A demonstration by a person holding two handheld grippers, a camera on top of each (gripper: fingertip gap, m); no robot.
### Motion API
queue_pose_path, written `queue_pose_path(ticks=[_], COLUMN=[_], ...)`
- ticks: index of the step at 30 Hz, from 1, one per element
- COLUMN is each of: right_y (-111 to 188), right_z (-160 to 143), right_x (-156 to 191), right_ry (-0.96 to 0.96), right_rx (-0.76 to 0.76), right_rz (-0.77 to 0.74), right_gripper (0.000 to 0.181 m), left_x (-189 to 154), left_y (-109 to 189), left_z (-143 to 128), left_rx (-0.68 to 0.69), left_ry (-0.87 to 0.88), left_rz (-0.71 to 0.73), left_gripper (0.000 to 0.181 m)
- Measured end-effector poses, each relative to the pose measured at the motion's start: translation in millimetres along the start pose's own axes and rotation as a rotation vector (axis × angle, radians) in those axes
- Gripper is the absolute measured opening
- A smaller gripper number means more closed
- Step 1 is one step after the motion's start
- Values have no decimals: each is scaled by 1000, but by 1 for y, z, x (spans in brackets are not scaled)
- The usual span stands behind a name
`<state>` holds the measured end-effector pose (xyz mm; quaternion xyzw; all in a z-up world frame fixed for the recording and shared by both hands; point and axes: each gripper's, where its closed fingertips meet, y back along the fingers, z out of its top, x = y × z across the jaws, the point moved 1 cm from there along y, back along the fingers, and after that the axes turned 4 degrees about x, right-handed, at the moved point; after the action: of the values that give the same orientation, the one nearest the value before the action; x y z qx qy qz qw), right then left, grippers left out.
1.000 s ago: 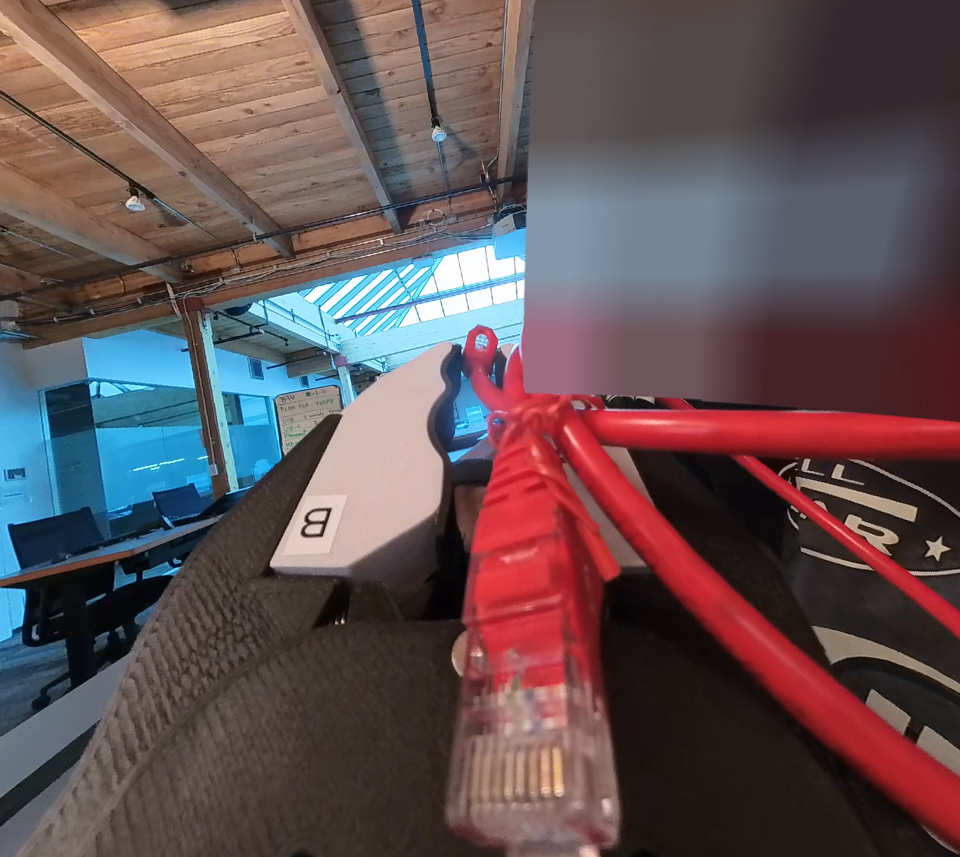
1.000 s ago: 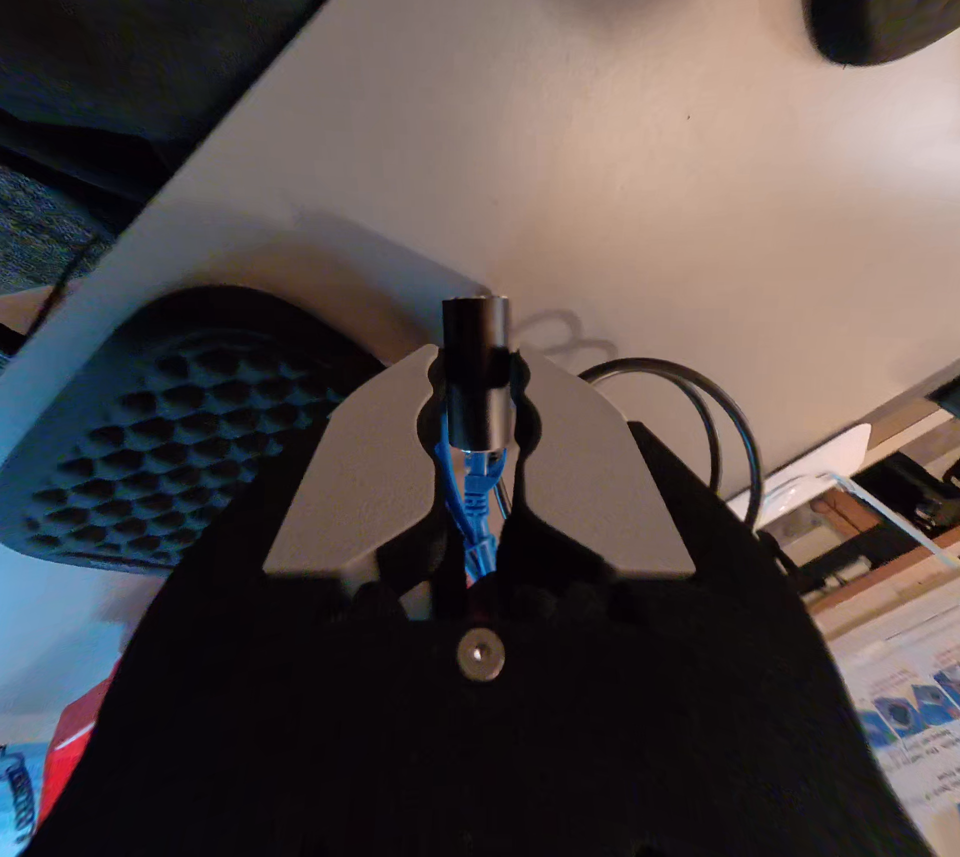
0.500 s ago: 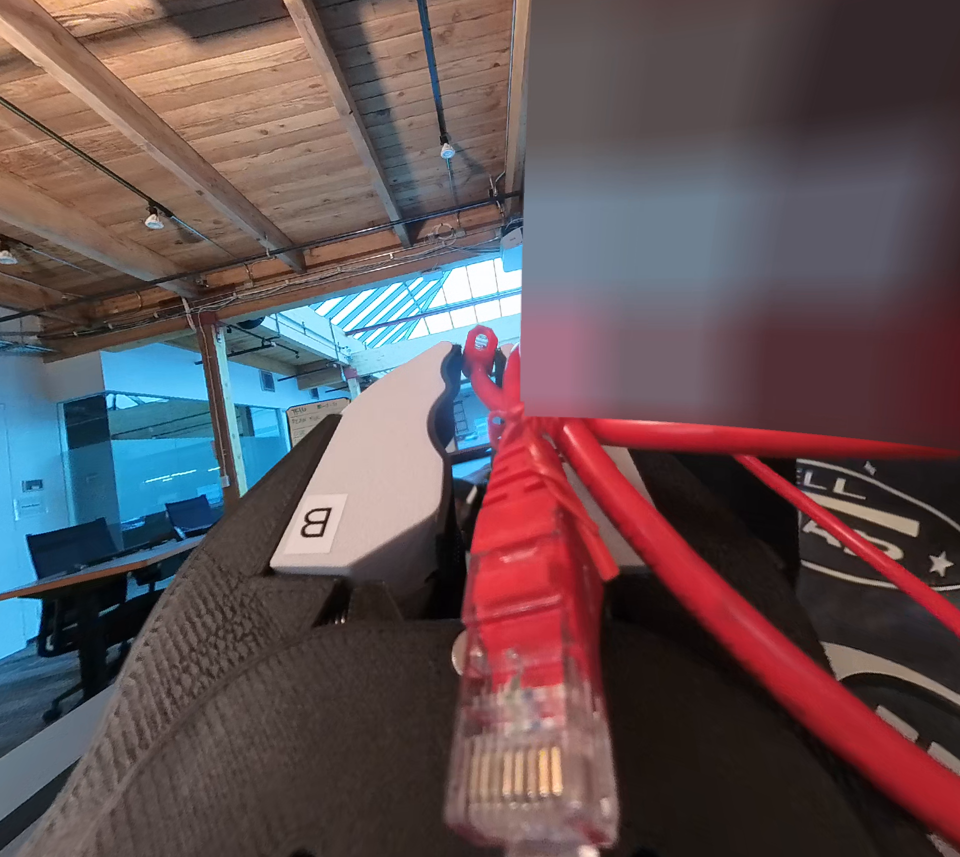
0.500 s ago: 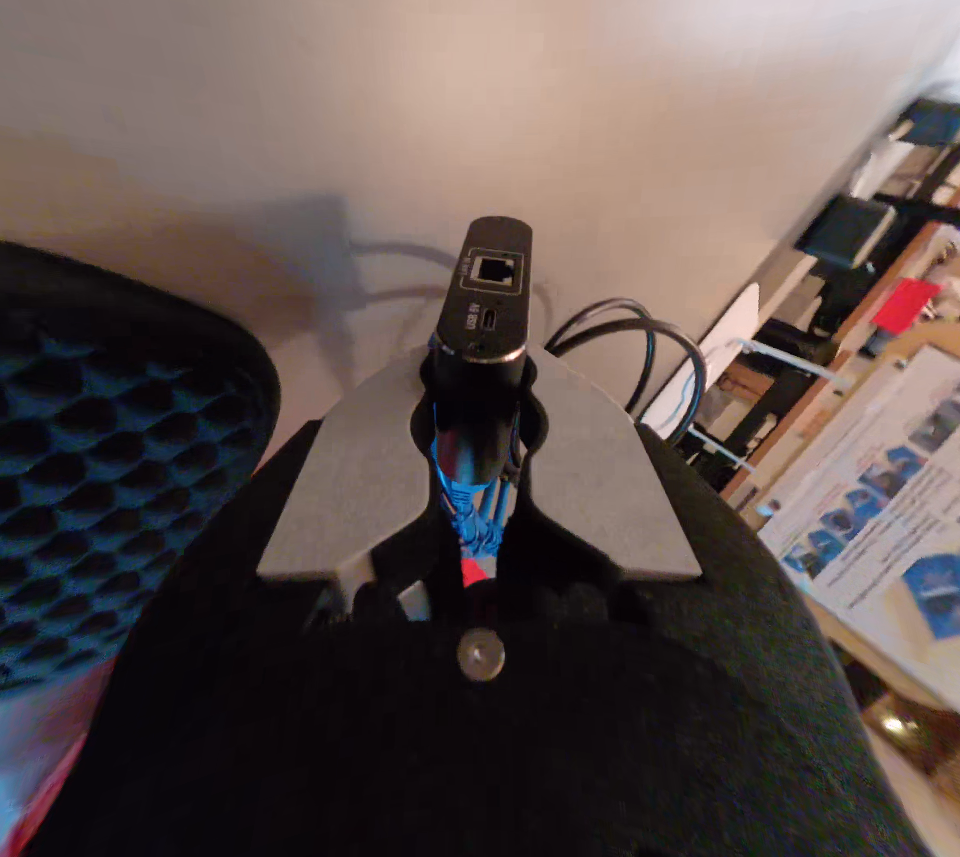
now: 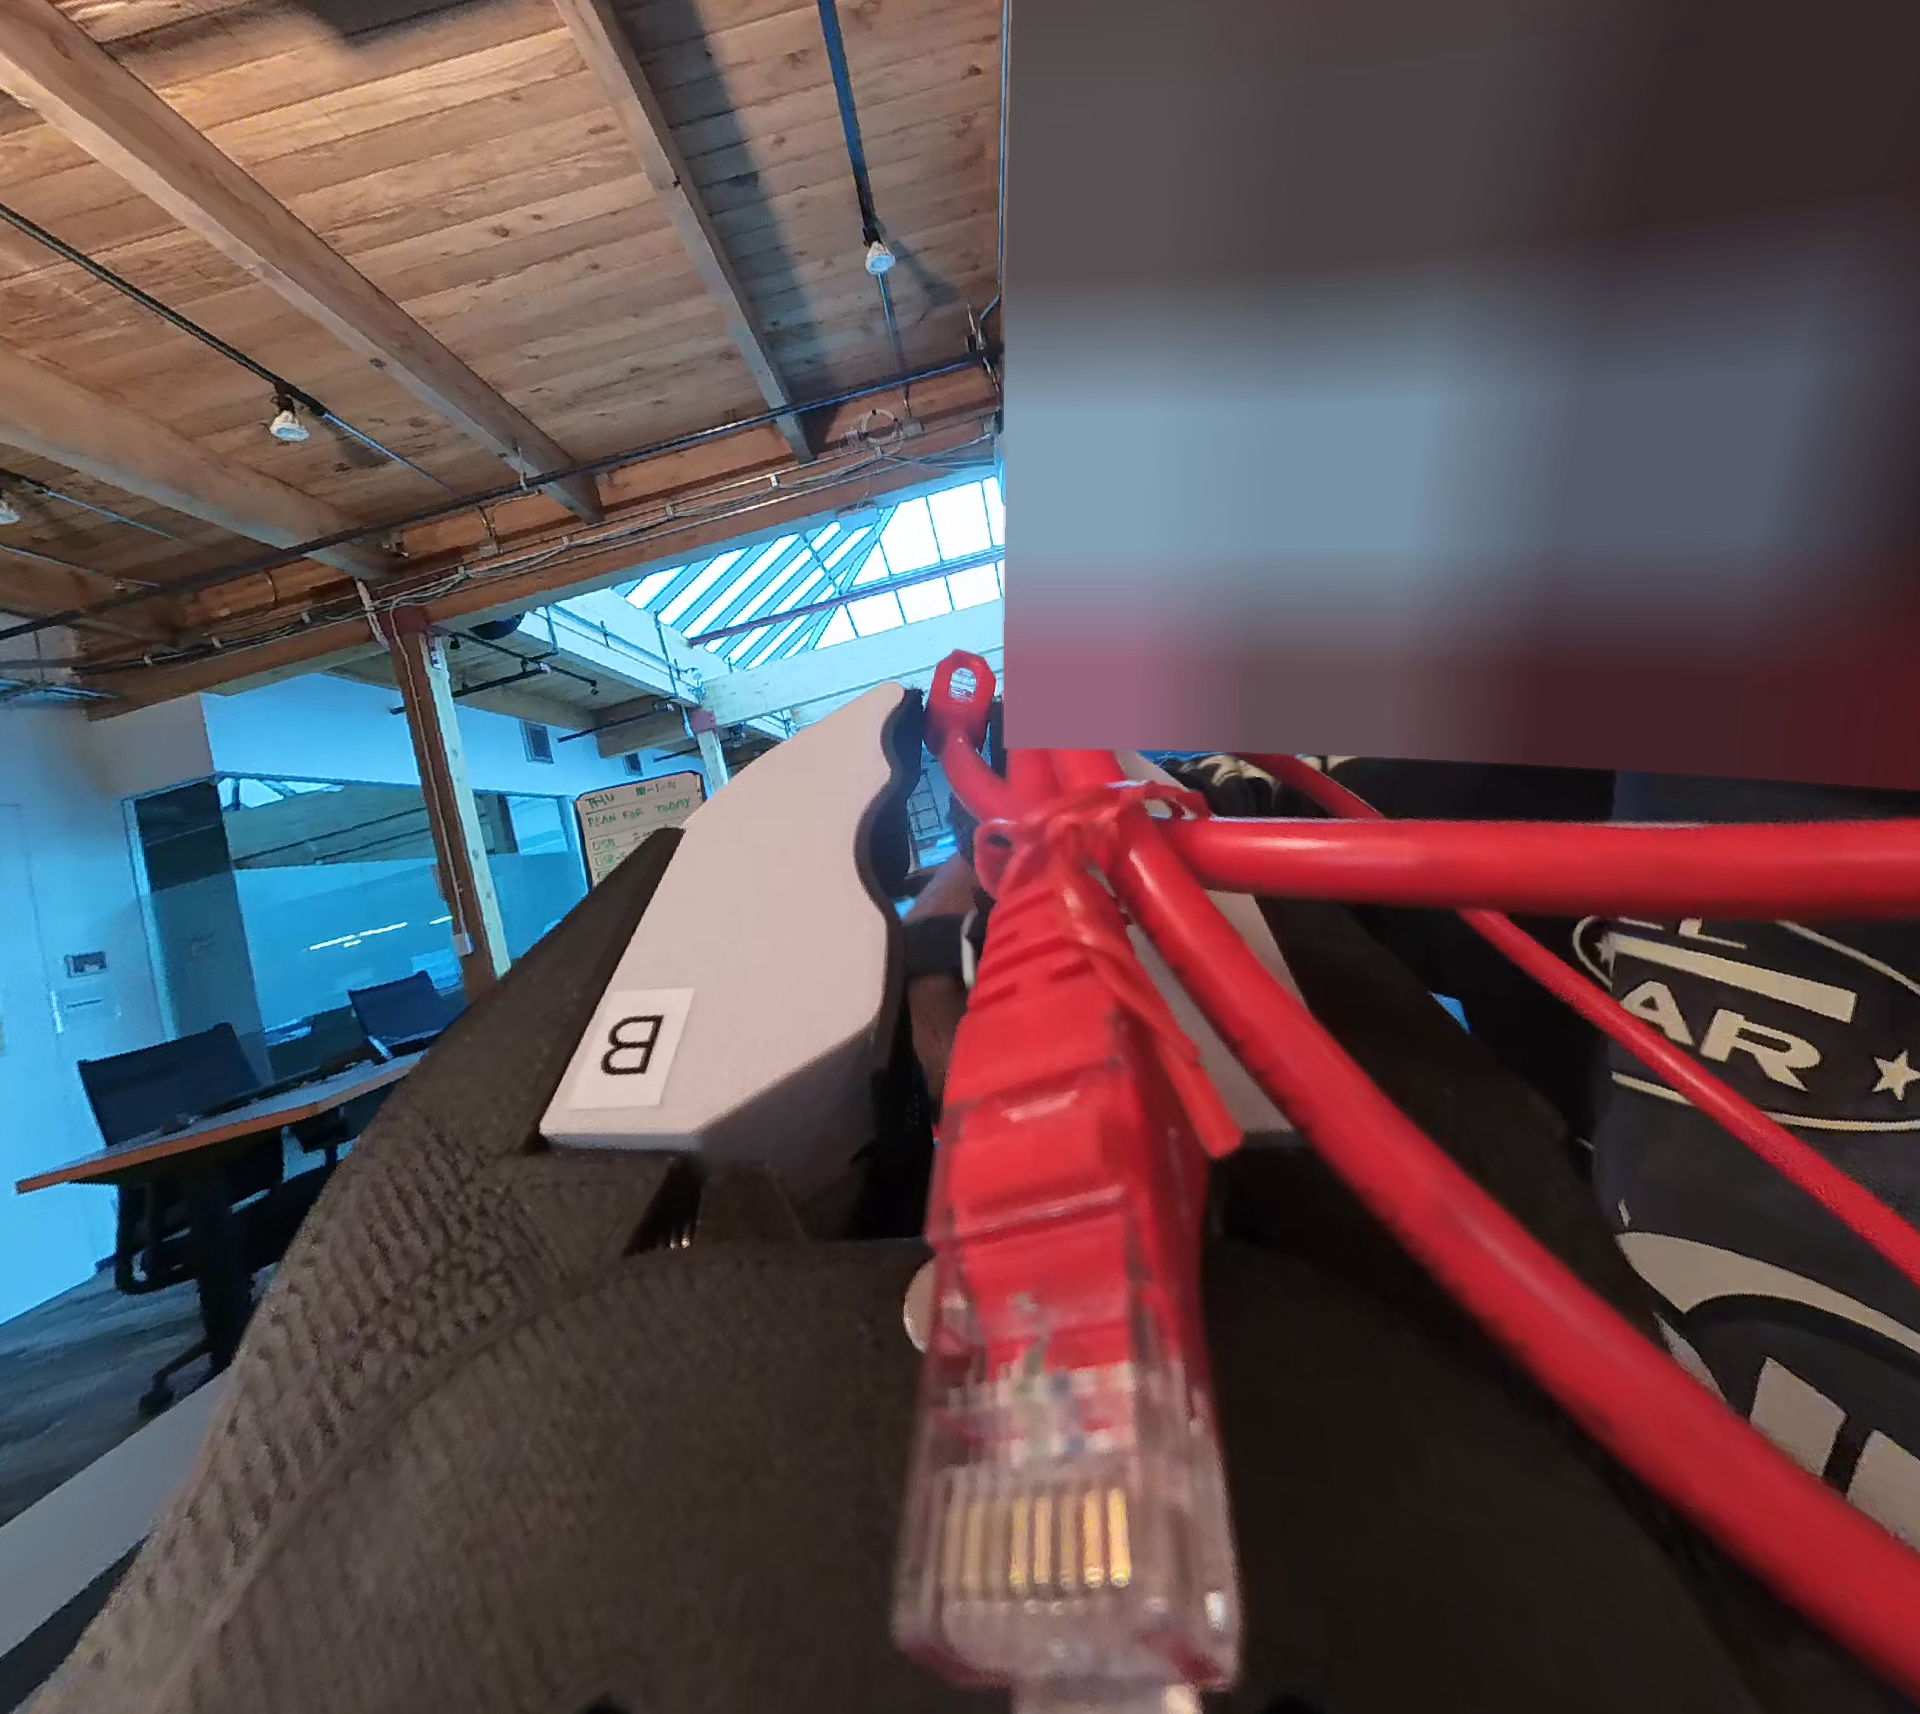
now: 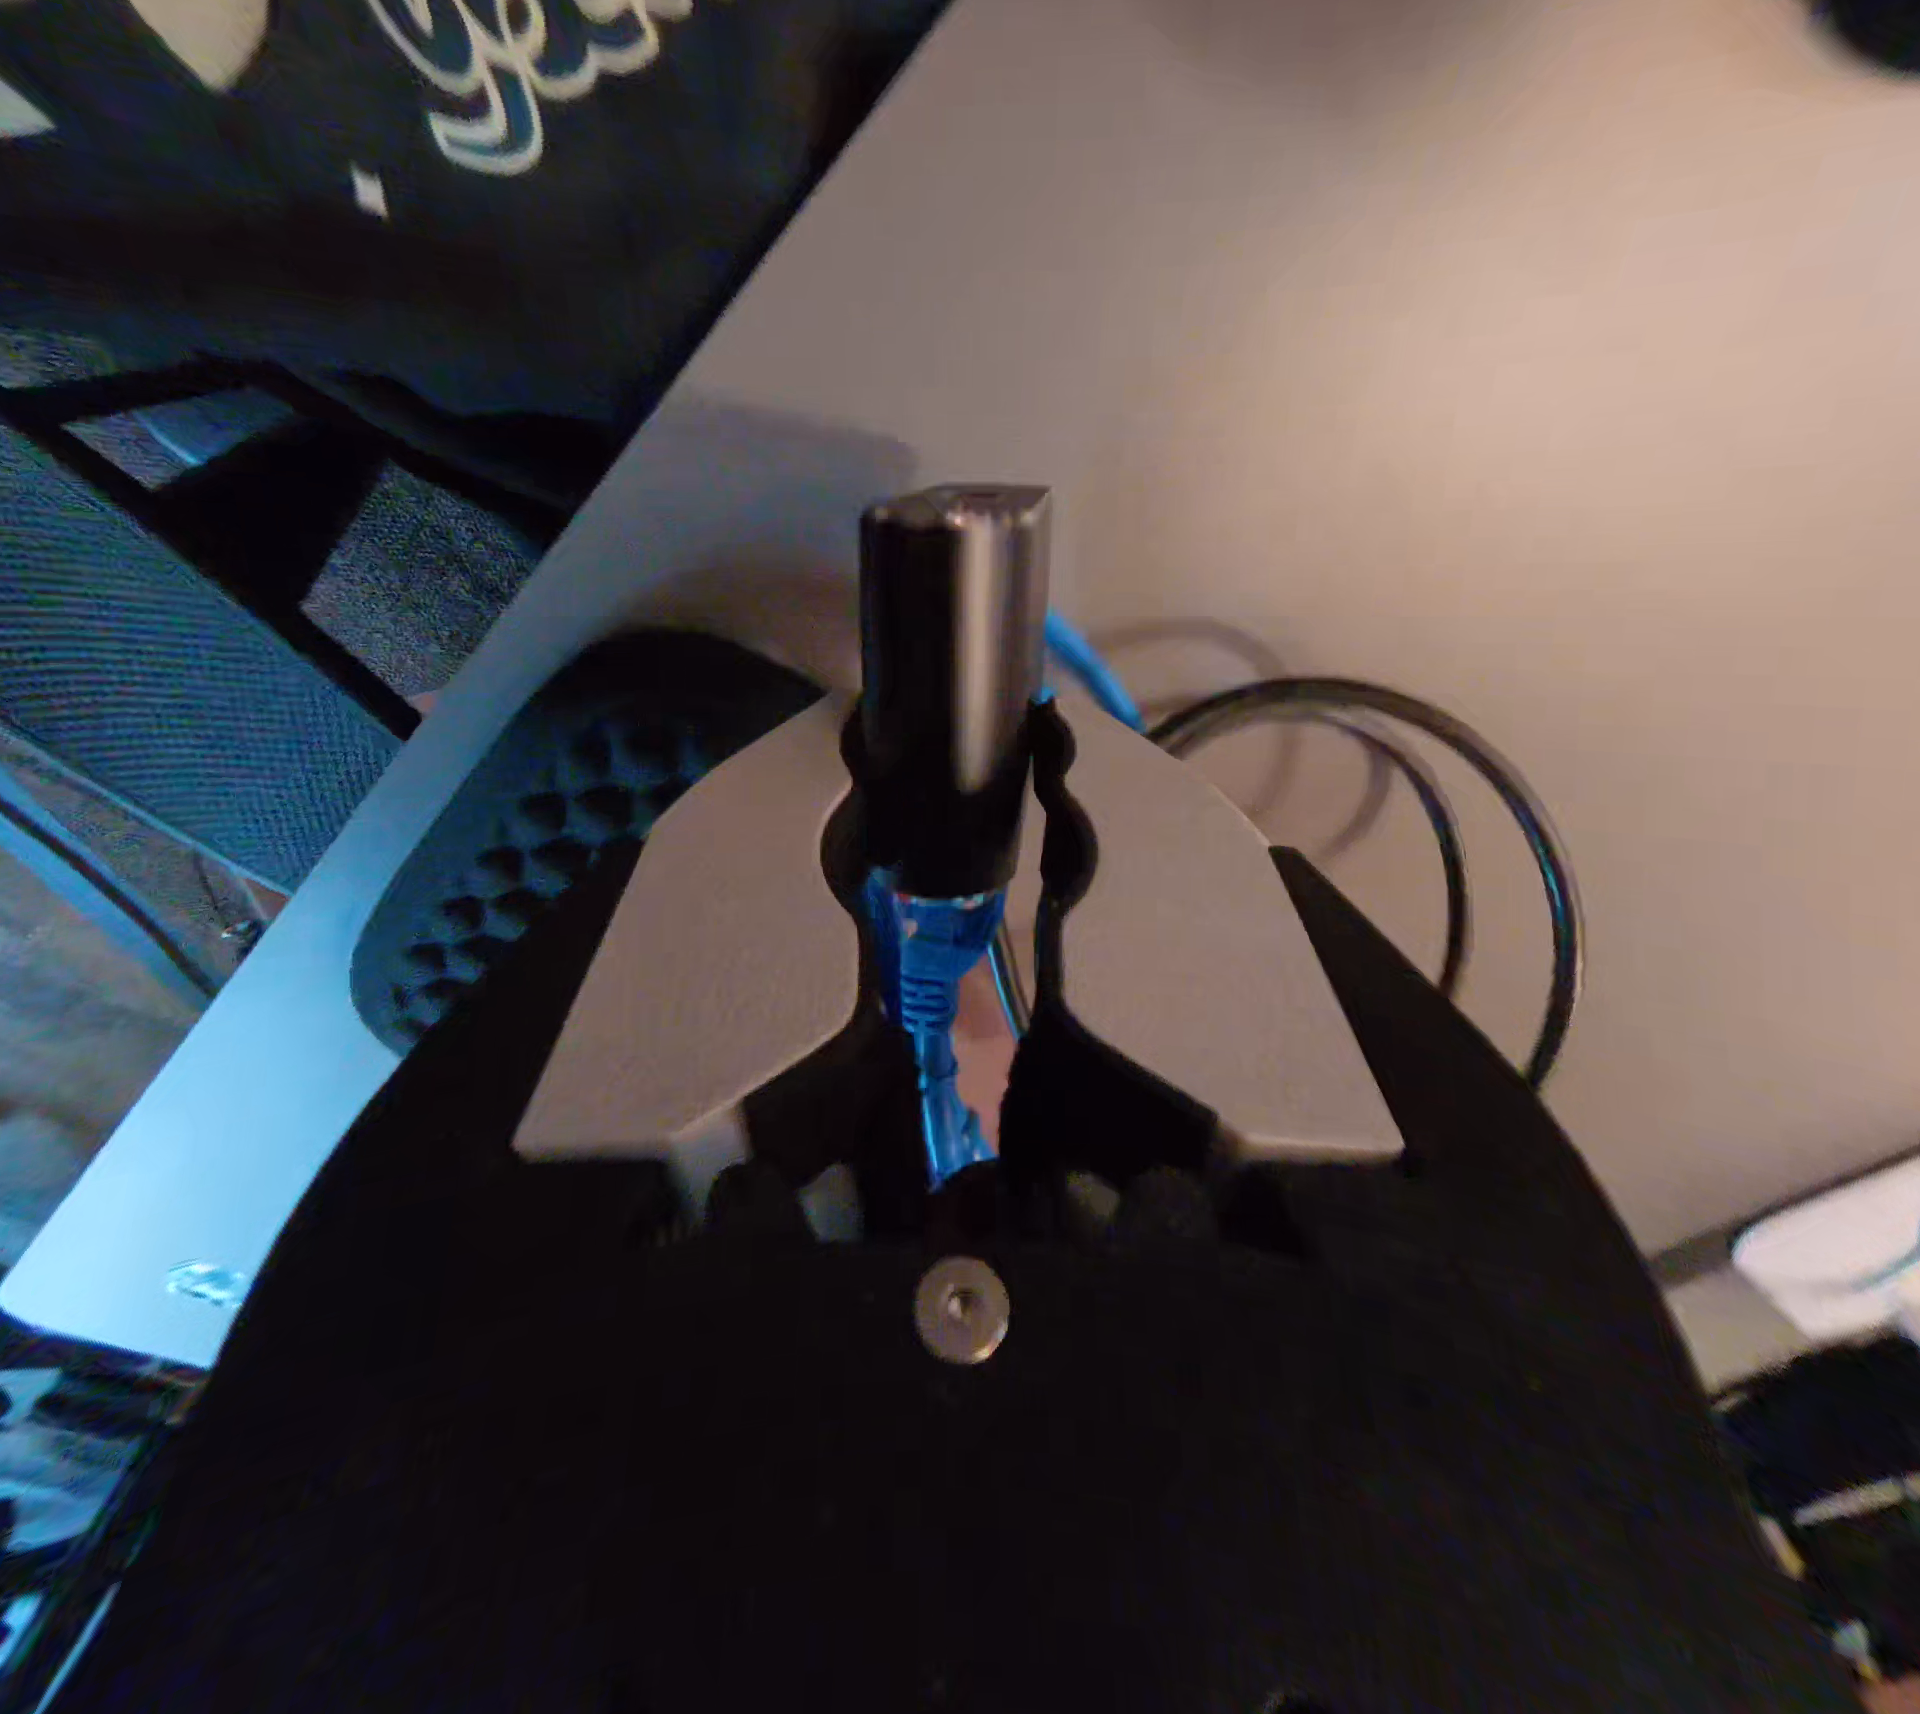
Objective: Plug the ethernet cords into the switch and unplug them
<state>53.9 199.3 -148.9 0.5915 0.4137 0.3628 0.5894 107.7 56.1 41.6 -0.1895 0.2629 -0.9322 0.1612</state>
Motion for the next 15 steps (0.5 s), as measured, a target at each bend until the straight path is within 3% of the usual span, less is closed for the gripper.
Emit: queue_pose_path(ticks=[3,8,12,15], right_y=[-8,-17,-22,-42], right_z=[21,30,28,13], right_x=[-10,-17,-27,-28], right_ry=[78,152,205,251], right_rx=[3,96,151,289], right_rz=[28,52,-70,-143], right_gripper=[29,28,30,35], left_x=[4,9,4,3], left_y=[5,13,10,9], left_z=[8,20,23,24], left_rx=[-34,-87,-88,-91], left_ry=[11,17,-2,-4], left_rz=[8,28,21,18], left_gripper=[13,12,13,12])
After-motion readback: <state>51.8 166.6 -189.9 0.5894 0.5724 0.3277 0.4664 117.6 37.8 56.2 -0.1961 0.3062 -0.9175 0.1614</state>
